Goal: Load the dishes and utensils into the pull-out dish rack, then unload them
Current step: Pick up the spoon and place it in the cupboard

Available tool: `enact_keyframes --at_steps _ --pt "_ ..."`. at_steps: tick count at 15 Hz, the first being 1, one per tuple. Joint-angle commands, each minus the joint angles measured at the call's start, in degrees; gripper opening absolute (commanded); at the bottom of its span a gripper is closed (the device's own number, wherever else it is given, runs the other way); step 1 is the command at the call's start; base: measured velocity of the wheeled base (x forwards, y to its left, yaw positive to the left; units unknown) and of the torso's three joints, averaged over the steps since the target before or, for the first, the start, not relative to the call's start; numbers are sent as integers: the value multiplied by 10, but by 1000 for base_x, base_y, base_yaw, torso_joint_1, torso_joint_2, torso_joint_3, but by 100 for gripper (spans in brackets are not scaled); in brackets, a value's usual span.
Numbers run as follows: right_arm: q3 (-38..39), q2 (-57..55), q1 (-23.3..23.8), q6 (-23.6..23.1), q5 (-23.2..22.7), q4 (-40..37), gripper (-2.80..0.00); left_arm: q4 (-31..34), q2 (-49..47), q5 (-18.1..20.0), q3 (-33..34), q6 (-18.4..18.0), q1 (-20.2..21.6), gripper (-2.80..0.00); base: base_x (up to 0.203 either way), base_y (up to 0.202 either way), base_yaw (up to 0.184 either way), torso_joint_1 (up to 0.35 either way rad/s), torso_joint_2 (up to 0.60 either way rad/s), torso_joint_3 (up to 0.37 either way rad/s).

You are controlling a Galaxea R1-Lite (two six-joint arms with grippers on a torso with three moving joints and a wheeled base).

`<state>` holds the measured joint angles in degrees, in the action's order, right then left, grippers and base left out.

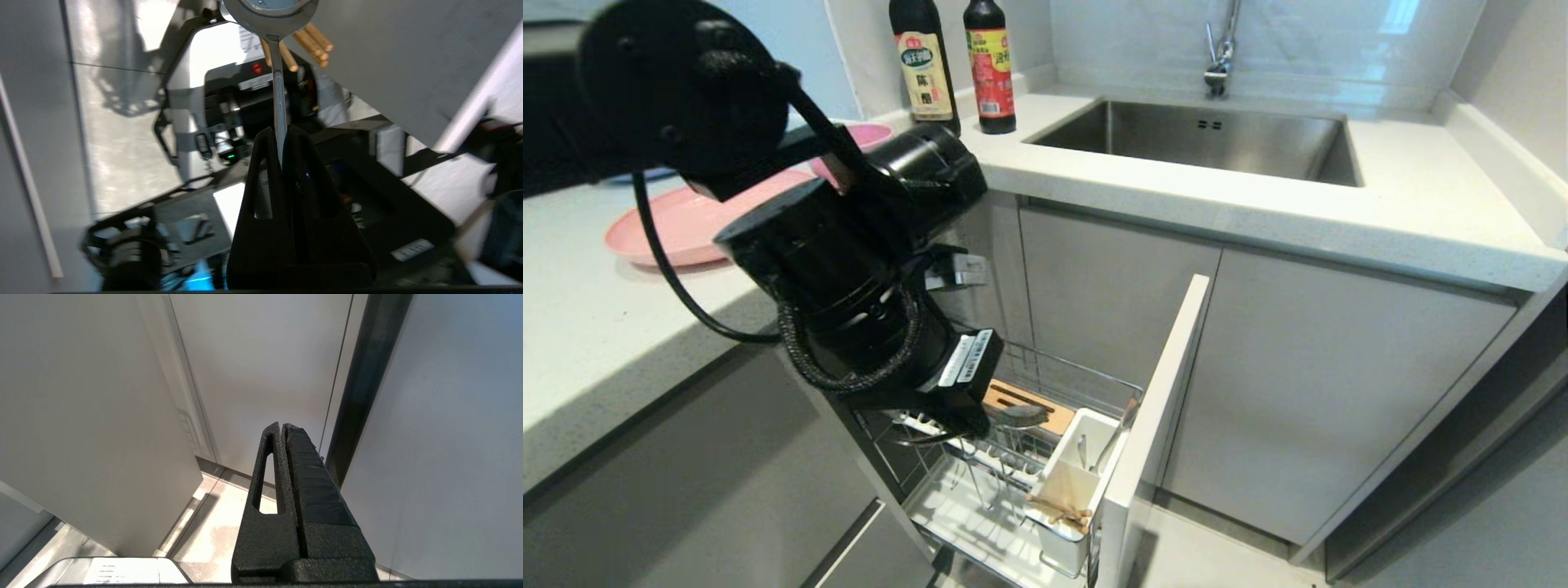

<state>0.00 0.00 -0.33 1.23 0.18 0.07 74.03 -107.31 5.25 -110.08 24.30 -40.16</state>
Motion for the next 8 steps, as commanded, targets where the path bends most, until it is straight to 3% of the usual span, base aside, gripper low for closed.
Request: enact_keyframes --at_steps 1,8 --pt "1 0 0 0 0 0 -280 4 -38 0 -2 -31 0 -280 0 0 0 0 0 0" --pt "1 0 0 0 0 0 -280 -40 -105 -23 -11 -114 0 -280 0 0 0 0 0 0"
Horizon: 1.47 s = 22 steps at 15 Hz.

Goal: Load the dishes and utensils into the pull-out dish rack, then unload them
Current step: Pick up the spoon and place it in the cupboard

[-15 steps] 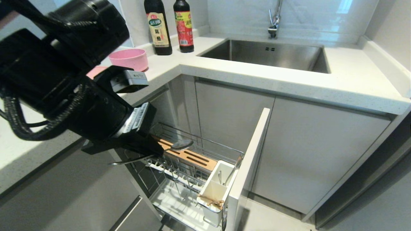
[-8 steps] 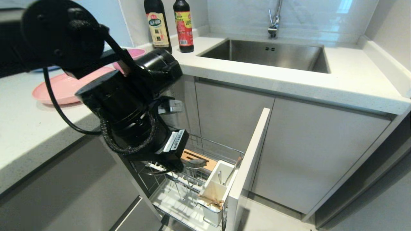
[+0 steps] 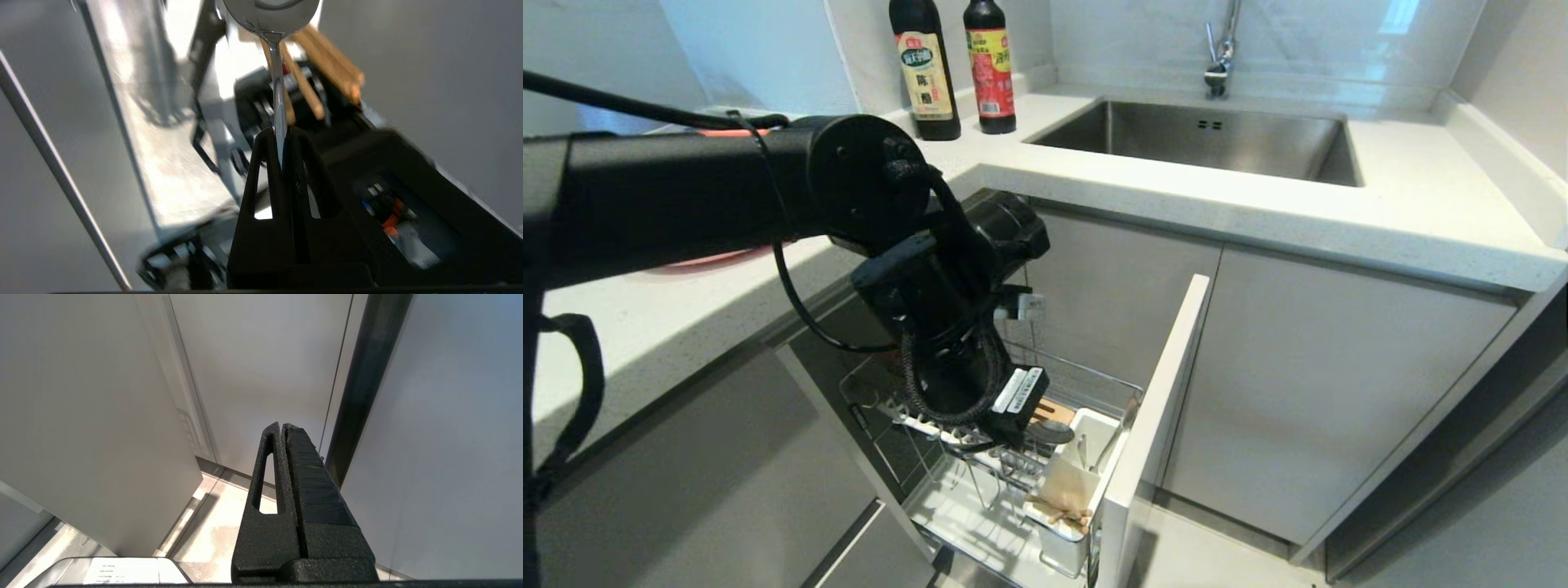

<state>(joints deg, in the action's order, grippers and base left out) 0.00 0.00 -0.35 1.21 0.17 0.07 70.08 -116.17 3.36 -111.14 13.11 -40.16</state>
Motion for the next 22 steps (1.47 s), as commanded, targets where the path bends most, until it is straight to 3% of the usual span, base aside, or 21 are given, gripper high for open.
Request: enact_keyframes --at_steps 1,7,14,17,22 --pt "1 0 0 0 0 0 -280 -6 -21 -10 0 -11 1 -280 0 0 0 0 0 0" --pt "1 0 0 0 0 0 -280 -28 -45 -24 0 -68 -1 -280 0 0 0 0 0 0" --pt "1 0 0 0 0 0 -280 -57 -73 -70 0 -137 -23 -280 0 0 0 0 0 0" --pt "1 0 0 0 0 0 -280 -74 -83 -82 0 -145 -34 -280 0 0 0 0 0 0" --pt "1 0 0 0 0 0 -280 -118 -114 -148 0 -161 -44 -280 0 0 0 0 0 0"
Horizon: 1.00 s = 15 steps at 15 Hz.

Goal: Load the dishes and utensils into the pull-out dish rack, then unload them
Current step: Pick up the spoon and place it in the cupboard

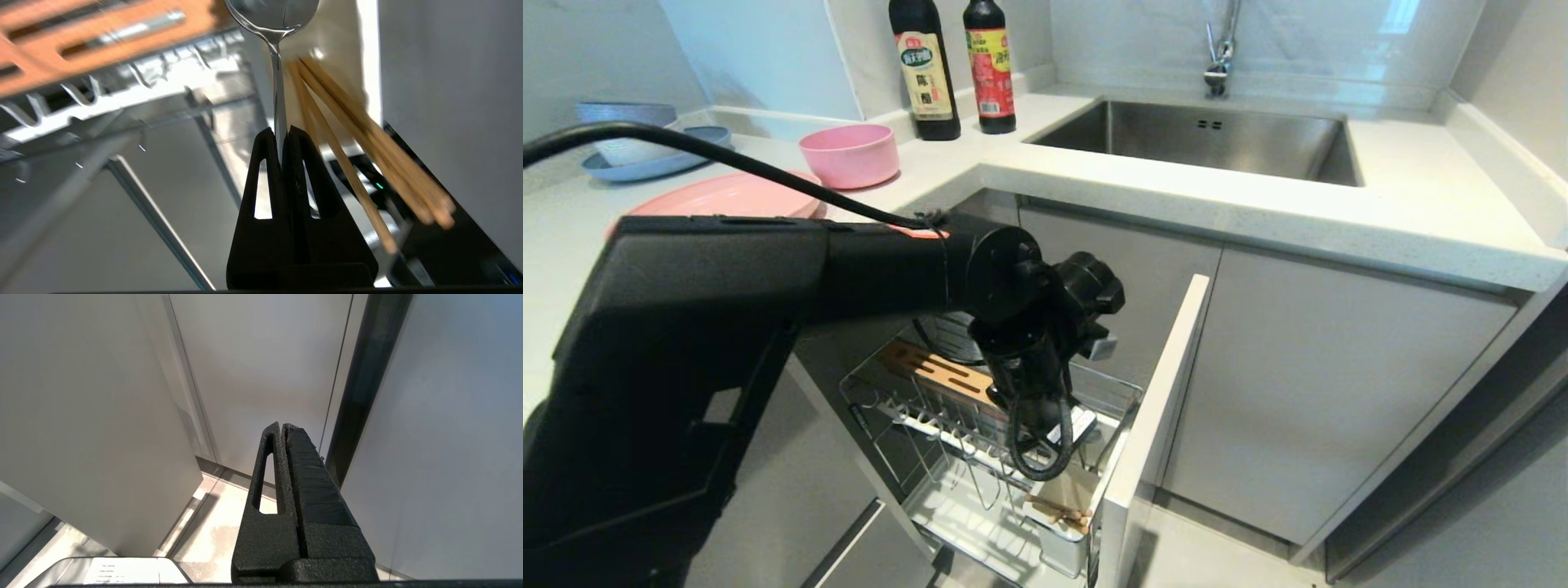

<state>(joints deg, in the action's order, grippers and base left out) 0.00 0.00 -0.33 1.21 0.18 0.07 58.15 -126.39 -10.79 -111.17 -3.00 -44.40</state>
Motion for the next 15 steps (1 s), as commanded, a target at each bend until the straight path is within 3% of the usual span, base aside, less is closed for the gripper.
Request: enact_keyframes --at_steps 1,4,15 --pt "1 0 0 0 0 0 -280 -6 -13 -18 0 -5 -3 -280 0 0 0 0 0 0" --pt "1 0 0 0 0 0 -280 -10 -19 -21 0 -30 -8 -280 0 0 0 0 0 0" --pt "1 0 0 0 0 0 -280 4 -14 -23 1 -27 -25 -280 0 0 0 0 0 0"
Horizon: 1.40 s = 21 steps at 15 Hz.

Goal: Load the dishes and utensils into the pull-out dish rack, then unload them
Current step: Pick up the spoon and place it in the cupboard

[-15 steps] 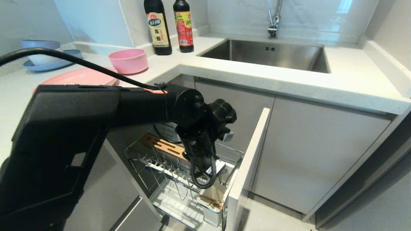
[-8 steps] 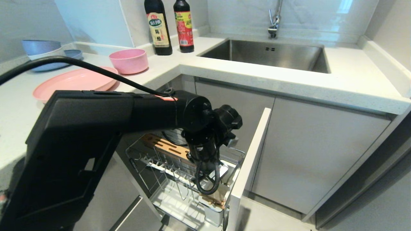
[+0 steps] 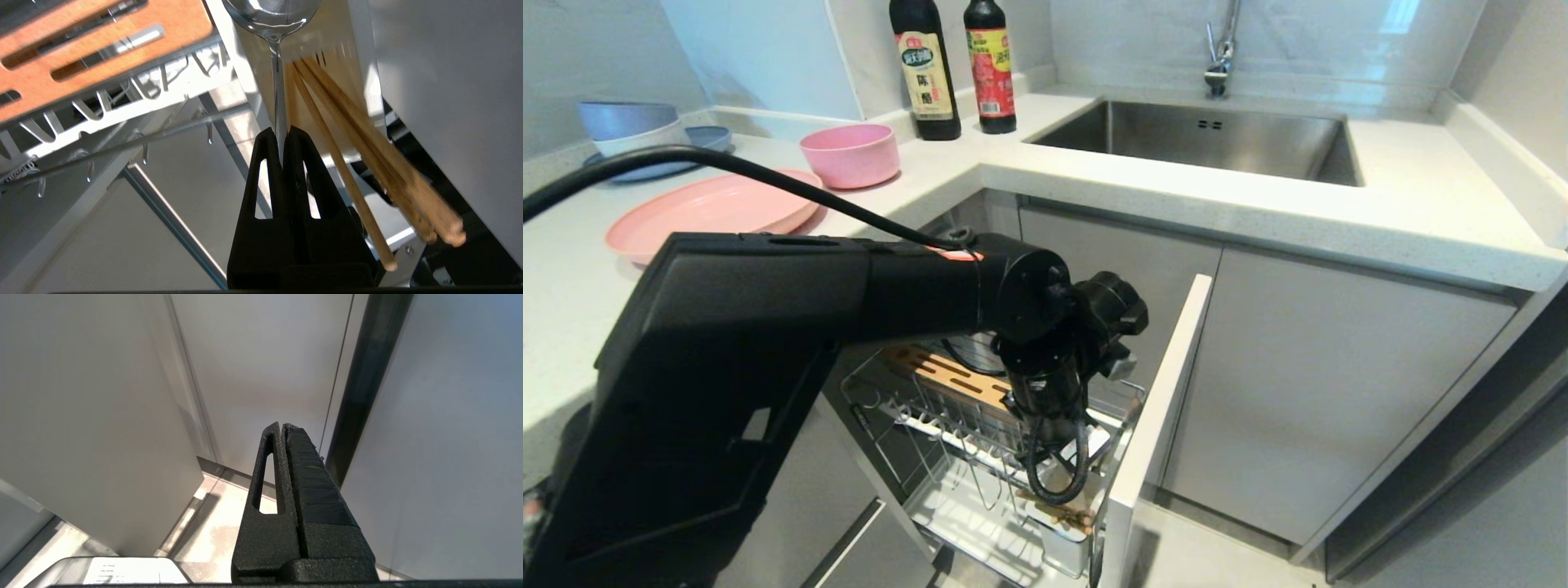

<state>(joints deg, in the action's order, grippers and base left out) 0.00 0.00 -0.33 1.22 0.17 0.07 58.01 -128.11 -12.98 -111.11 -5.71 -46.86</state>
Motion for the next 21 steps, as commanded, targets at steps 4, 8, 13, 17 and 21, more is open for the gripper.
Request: enact_keyframes --at_steps 4,8,13,17,21 --pt "1 0 0 0 0 0 -280 9 1 -2 0 0 -5 -280 0 0 0 0 0 0" --pt "1 0 0 0 0 0 -280 2 -13 -2 0 -4 -5 -280 0 0 0 0 0 0" --pt "1 0 0 0 0 0 -280 -16 -33 -2 -1 -6 -7 -280 0 0 0 0 0 0" --pt "1 0 0 0 0 0 -280 -40 -47 -6 -1 -5 -7 -280 0 0 0 0 0 0" --pt "1 0 0 0 0 0 -280 -47 -48 -6 -1 -6 -7 -280 0 0 0 0 0 0"
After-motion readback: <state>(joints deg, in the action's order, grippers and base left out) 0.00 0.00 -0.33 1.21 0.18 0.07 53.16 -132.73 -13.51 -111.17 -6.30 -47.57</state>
